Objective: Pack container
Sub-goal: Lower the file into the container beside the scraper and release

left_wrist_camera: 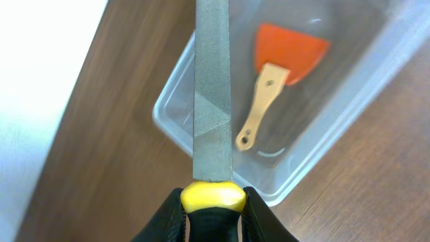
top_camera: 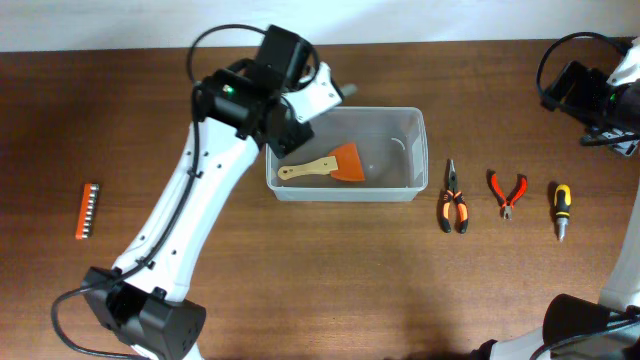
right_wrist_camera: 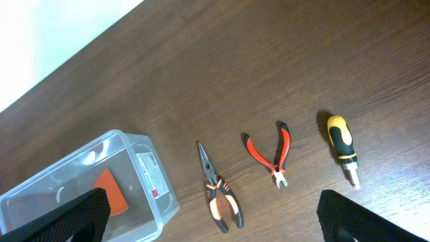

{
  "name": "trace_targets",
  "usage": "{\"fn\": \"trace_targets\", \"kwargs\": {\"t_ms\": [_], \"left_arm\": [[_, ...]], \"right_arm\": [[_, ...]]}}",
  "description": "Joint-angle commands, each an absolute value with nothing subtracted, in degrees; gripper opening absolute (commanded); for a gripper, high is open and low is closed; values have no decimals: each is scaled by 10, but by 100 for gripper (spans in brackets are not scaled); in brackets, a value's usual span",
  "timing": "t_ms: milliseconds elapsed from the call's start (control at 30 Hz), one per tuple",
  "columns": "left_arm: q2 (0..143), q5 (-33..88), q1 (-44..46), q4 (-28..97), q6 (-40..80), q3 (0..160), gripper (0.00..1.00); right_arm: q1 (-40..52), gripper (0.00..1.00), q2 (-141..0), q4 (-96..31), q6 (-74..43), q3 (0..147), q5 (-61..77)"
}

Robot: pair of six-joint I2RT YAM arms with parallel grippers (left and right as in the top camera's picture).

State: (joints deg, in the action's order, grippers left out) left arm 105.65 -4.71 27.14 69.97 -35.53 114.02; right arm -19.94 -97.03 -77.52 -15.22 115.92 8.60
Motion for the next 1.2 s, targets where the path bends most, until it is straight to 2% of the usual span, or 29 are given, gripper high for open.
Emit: {"fn": "trace_targets", "kwargs": {"t_ms": [0, 100, 367, 600, 767, 833, 867, 900, 933, 1167], "left_arm": [[1049, 17, 283, 688, -475, 1145, 2], [1066, 55, 283, 678, -534, 1136, 2], [1166, 67, 283, 658, -628, 1134, 2], [1249, 67, 283, 564, -629, 1134, 2], [1278, 67, 282, 547, -628, 1134, 2], [1287, 67, 281, 547, -626, 1134, 16], [1292, 67, 280, 545, -620, 1134, 28], [1292, 67, 279, 544, -613, 1134, 53], [1293, 67, 278, 541, -602, 1134, 99], [1291, 48, 269, 549, -401, 1183, 99]], "right_arm": [[-199, 99, -972, -772, -155, 1157, 83], [-199, 99, -972, -772, -155, 1157, 83], [-199, 99, -972, -772, -155, 1157, 83], [-199, 99, -972, -772, -155, 1157, 83], [-199, 99, -972, -772, -155, 1157, 83], [-199, 99, -972, -772, -155, 1157, 83], [-199, 99, -972, -772, -155, 1157, 83], [-199, 99, -972, -772, -155, 1157, 83], [-199, 99, -972, -772, -155, 1157, 83], [-199, 99, -972, -772, -155, 1157, 83]]}}
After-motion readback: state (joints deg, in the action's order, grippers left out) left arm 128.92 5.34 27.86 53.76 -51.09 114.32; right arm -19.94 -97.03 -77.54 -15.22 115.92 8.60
